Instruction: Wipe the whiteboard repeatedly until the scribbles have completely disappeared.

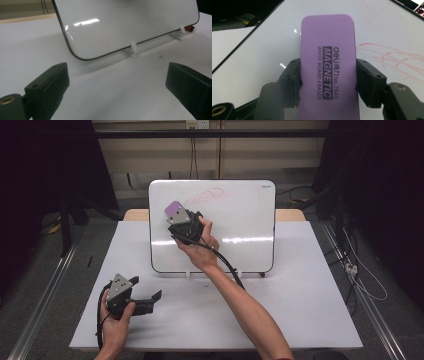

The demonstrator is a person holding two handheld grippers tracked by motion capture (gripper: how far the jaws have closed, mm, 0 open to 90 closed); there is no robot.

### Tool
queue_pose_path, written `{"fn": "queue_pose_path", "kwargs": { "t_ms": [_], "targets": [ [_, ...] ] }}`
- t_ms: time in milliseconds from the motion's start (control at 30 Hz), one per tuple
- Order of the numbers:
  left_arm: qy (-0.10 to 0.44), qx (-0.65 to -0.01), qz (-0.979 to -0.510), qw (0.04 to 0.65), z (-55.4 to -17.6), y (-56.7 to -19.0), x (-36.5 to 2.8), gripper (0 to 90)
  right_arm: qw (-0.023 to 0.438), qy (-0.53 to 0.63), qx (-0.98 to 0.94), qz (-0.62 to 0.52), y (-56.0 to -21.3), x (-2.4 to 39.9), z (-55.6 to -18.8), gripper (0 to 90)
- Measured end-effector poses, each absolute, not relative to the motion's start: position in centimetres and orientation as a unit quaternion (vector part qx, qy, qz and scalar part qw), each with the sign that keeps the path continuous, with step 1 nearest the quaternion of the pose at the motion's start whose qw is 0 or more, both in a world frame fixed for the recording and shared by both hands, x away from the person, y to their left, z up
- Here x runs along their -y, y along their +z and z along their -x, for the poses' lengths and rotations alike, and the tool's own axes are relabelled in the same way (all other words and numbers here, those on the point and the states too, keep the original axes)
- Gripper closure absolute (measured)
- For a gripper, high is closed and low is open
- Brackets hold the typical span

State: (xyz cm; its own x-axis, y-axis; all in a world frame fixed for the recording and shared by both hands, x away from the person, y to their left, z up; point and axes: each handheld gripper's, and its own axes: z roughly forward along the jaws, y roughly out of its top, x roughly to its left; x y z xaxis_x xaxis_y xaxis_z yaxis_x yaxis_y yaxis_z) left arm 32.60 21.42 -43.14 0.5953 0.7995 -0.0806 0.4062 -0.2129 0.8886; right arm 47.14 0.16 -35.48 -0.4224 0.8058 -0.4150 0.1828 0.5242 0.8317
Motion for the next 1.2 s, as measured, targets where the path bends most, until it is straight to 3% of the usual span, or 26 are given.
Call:
{"fn": "queue_pose_path", "kwargs": {
  "t_ms": [400,1200],
  "targets": [
    [0.202,-0.403,-0.750,0.483,-32.5,-43.2,-21.6,4.8,0.443,0.359,-0.742,-0.352,-34.0,1.2,-48.2,41.7],
    [0.204,-0.405,-0.752,0.478,-32.6,-43.3,-21.4,4.8,0.457,0.359,-0.645,-0.495,-31.0,16.4,-49.2,41.7]
  ]
}}
